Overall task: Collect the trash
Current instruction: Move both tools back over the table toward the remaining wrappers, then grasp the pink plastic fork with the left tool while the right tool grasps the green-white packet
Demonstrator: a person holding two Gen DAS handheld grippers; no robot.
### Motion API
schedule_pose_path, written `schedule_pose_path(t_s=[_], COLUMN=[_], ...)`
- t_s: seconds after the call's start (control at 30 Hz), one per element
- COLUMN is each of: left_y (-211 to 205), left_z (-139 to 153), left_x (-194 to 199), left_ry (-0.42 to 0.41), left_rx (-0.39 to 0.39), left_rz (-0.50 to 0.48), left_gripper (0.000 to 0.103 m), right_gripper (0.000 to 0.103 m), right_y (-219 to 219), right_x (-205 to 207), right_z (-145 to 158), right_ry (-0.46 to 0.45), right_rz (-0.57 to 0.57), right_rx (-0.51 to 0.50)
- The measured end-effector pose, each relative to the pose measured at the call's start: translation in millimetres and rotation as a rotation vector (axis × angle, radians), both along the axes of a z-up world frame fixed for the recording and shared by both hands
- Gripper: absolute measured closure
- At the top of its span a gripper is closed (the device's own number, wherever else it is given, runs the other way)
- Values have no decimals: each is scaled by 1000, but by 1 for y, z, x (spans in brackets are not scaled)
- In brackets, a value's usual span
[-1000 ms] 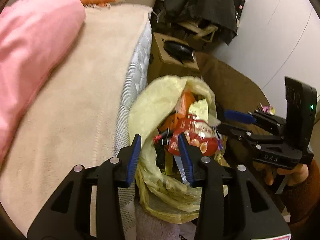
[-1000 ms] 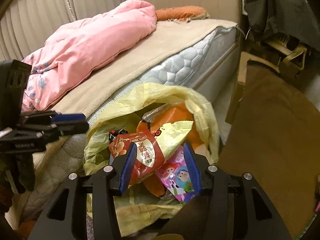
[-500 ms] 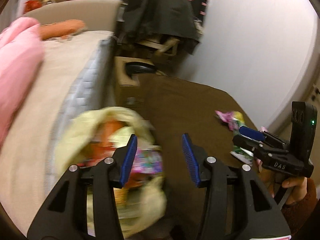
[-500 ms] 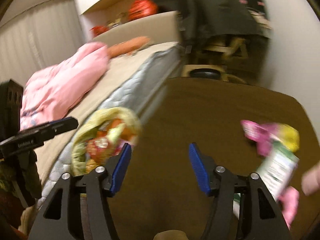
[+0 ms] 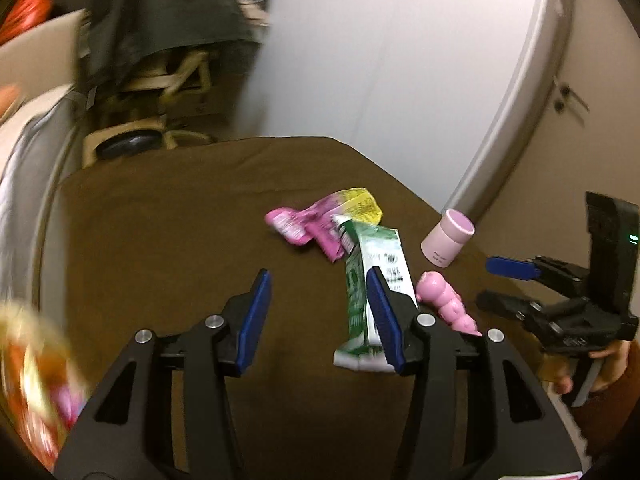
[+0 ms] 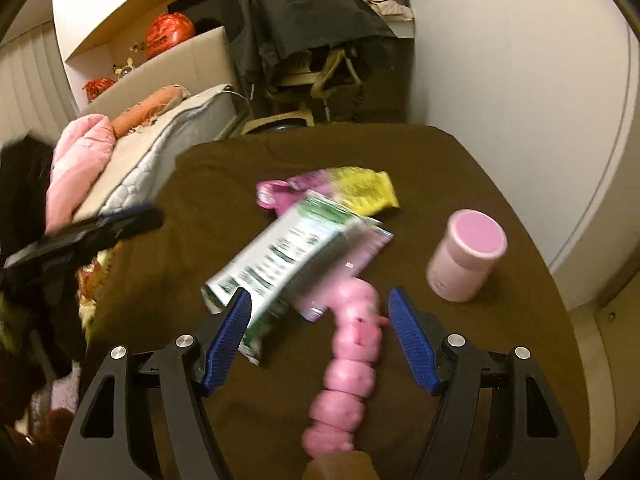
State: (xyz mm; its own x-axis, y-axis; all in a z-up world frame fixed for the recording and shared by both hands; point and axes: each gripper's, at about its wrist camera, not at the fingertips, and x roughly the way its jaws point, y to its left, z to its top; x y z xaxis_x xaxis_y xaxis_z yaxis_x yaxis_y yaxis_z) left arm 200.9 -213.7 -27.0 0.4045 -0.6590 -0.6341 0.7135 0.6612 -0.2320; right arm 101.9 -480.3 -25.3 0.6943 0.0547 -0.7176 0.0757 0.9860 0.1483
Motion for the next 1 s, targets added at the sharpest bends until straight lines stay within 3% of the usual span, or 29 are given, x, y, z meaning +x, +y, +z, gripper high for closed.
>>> schedule_pose_path(t_s=[0.13,0.37,0.4,0.43,0.47,0.5,0.67,0.83,1.0], left_y=[-44,-76,-78,-78,-78,-76,-50,1,54], left_z=[-11,-47,-52,-56,-58,-60,-58,-50,-48], left_x=[39,105,109,110,111,109,88,56,28], left_ry=[-3,142,168,198,222,233,245,221,231], left_rx=[70,120,126,116,100,97,95,97,51], left_rz=[-67,59,67,67,61,67,101,224,367], left_gripper=[56,57,59,70,80,82,84,84,84], right_gripper=[36,36,36,36,36,36,36,36,36], right_y=[-15,-30,-30,-29,-28,-26,-19,-6,13], right_x=[-6,2,7,12,17,22,46,66,93], right_z=[-9,0,1,3,5,6,-4,-21,-36], right_ry=[0,-32,-35,-37,-40,-45,-9,44,109], right_rz=[-27,-80,-80,-77,-66,-58,-32,-30,-57], right_rx=[29,-10,-20,-28,-30,-29,8,99,125])
